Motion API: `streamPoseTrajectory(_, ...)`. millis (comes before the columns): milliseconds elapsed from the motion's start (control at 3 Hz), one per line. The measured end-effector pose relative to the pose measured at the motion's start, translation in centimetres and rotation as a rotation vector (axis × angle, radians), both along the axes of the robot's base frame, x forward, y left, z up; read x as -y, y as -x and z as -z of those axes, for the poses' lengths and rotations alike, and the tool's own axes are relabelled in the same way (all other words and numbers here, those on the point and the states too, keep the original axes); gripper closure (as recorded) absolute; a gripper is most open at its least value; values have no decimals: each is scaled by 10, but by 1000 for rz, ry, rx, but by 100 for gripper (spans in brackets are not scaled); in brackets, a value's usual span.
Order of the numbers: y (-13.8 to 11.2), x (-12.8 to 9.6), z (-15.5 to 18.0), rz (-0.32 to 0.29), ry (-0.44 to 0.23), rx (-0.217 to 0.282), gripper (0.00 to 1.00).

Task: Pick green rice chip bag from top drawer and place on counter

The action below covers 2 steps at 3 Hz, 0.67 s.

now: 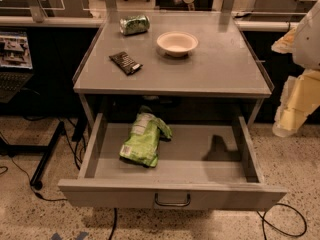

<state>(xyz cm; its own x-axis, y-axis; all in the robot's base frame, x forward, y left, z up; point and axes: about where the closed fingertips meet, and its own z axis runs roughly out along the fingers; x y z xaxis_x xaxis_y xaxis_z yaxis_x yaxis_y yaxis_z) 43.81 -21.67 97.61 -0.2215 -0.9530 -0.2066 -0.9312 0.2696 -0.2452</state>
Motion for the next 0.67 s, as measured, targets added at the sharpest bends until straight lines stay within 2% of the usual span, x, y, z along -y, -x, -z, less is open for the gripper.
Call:
streamPoseTrajectory(333,0,-1,-1,-1,-8,11,0)
streamPoseTrajectory(667,-2,-4,3,-1,-45,38,0)
